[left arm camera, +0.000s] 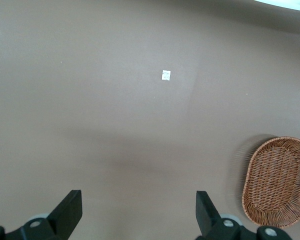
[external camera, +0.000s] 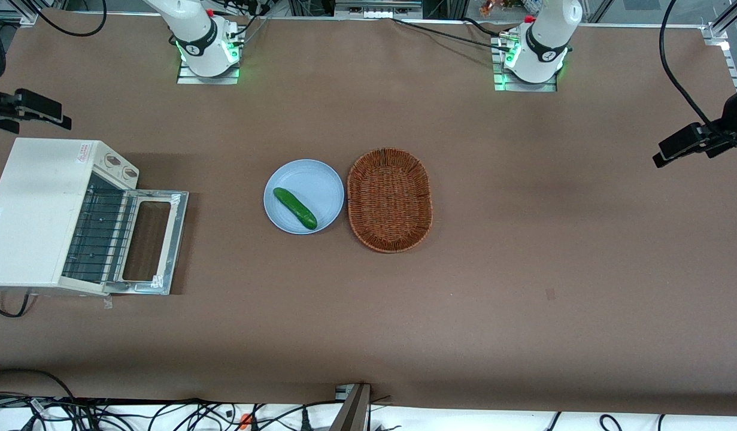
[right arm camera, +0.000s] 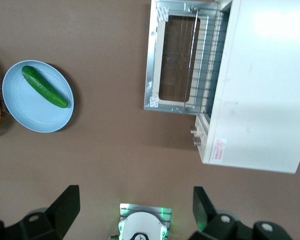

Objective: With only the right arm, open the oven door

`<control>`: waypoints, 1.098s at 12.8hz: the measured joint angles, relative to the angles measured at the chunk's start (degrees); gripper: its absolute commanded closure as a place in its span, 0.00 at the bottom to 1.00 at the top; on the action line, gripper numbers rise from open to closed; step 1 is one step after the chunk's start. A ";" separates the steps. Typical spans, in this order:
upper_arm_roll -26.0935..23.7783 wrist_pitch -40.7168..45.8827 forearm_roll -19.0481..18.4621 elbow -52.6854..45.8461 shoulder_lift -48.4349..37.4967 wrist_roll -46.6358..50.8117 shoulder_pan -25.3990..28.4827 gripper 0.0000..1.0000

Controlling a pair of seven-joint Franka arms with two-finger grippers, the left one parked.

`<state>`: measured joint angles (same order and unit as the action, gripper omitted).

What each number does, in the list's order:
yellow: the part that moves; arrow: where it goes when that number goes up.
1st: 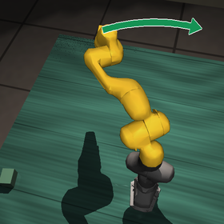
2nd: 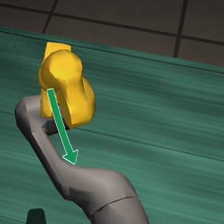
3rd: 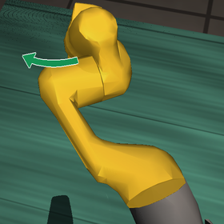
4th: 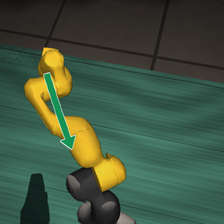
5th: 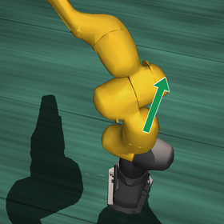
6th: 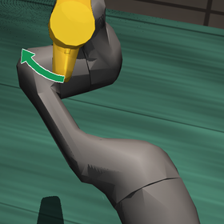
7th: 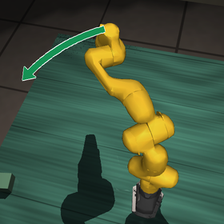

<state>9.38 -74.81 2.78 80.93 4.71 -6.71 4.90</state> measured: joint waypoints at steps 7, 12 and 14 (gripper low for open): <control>-0.67 -1.67 -0.74 1.80 -0.15 0.75 -0.09 0.00; -0.67 -2.11 -1.62 1.79 0.20 0.75 -0.21 0.00; -0.67 -2.19 -2.68 1.78 0.20 0.75 -0.24 0.00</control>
<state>8.72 -77.00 0.10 82.71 4.91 -5.96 4.66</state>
